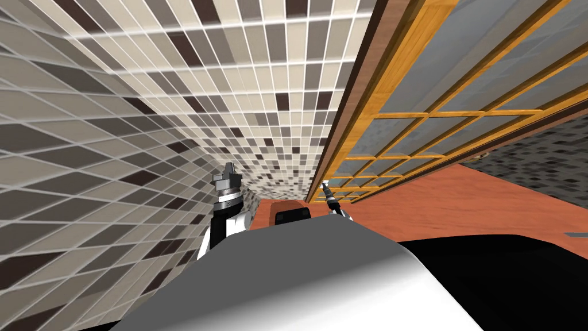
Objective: Pull the door open
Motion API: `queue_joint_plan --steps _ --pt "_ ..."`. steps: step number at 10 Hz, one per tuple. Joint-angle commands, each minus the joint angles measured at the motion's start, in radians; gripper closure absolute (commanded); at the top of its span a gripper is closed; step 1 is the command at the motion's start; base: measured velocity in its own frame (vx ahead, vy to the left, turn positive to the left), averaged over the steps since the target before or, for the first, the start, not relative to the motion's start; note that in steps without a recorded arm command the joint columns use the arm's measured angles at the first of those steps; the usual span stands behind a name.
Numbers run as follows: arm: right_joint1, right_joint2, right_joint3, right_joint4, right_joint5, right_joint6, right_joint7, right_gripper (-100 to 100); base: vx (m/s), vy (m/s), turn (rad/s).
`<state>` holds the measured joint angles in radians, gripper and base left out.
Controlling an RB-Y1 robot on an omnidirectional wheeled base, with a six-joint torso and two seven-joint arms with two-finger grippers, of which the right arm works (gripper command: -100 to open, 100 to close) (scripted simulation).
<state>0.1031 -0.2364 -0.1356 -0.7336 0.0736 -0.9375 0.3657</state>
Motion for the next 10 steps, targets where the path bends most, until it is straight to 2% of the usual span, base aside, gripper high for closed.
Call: queue_joint_plan --steps 1,7,8,9,10 --pt "-0.015 -0.002 0.000 0.012 -0.011 -0.017 -0.039 100 -0.041 -0.021 0.050" --pt "-0.021 -0.006 0.014 0.017 -0.079 -0.011 -0.196 100 -0.041 -0.018 0.069" --pt "-0.021 -0.006 0.014 0.017 -0.079 -0.011 -0.204 100 -0.033 -0.018 0.043" --pt "-0.023 -0.007 0.017 0.018 -0.096 -0.009 -0.242 100 -0.032 -0.015 0.066" --pt "-0.023 -0.007 0.017 0.018 -0.096 -0.009 -0.245 100 -0.030 -0.014 0.046"
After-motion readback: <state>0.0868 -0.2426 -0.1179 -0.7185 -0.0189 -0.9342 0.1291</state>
